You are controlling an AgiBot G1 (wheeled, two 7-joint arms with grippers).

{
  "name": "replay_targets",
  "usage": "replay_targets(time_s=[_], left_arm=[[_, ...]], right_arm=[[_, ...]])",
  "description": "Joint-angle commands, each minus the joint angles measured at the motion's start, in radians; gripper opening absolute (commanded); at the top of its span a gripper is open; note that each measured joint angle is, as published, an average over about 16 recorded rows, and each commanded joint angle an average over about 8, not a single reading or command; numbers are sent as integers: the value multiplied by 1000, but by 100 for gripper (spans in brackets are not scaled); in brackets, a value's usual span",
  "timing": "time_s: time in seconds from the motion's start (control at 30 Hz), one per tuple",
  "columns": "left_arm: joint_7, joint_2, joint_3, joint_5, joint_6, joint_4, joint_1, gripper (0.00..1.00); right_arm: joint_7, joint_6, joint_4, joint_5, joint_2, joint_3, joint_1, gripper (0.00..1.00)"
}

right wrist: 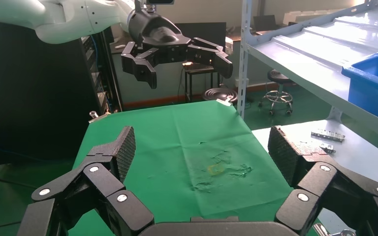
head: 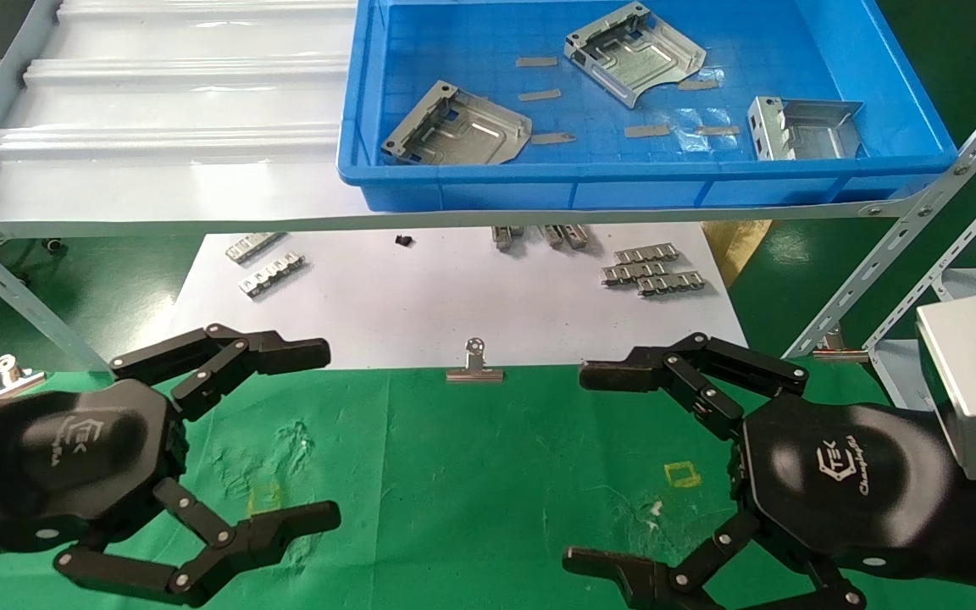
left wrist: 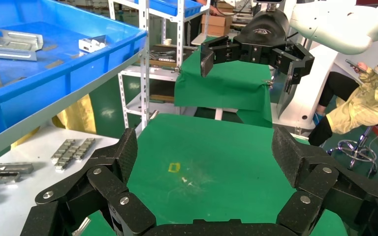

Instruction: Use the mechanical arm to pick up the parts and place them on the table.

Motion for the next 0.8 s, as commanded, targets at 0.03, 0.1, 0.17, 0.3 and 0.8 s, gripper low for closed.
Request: replay_targets(time_s=[0.03, 0.1, 0.17, 0.3, 0.8], left_arm=[[0, 0, 0, 0, 0, 0, 0, 100], [0, 0, 0, 0, 0, 0, 0, 100], [0, 0, 0, 0, 0, 0, 0, 100], [0, 0, 0, 0, 0, 0, 0, 100], [0, 0, 0, 0, 0, 0, 0, 100]], right_arm=[[0, 0, 0, 0, 0, 0, 0, 100], [0, 0, 0, 0, 0, 0, 0, 100], [0, 0, 0, 0, 0, 0, 0, 100], [0, 0, 0, 0, 0, 0, 0, 100], [0, 0, 0, 0, 0, 0, 0, 100]])
